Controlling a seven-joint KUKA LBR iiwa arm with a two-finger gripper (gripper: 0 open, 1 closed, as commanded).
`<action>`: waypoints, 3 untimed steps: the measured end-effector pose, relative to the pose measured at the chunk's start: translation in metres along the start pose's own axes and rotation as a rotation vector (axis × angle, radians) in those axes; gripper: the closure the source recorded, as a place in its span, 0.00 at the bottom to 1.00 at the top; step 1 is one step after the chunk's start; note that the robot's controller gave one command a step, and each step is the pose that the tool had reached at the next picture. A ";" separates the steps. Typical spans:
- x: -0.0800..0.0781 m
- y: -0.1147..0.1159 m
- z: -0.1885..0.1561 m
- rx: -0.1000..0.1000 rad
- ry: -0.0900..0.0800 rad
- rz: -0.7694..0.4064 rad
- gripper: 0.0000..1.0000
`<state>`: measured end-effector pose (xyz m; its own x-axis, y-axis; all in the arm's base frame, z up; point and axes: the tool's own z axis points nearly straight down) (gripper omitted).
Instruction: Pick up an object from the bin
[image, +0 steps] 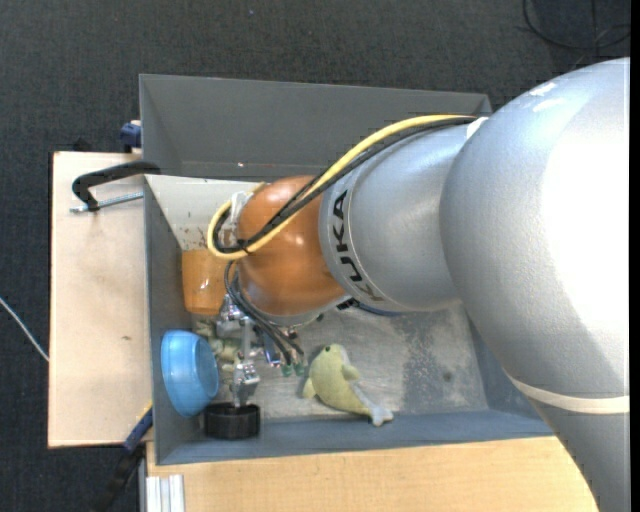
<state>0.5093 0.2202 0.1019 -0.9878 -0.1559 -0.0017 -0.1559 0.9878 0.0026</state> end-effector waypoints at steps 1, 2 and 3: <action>-0.023 -0.049 0.001 0.002 -0.005 0.077 0.00; -0.003 0.002 0.030 0.008 -0.001 0.371 0.00; -0.006 -0.024 0.029 -0.003 -0.002 0.590 0.00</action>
Offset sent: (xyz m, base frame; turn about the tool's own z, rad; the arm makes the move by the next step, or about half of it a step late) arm 0.0284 -0.0427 -0.0019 0.0730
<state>0.5191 0.1979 0.0729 -0.9077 0.4196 -0.0009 0.4196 0.9077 0.0070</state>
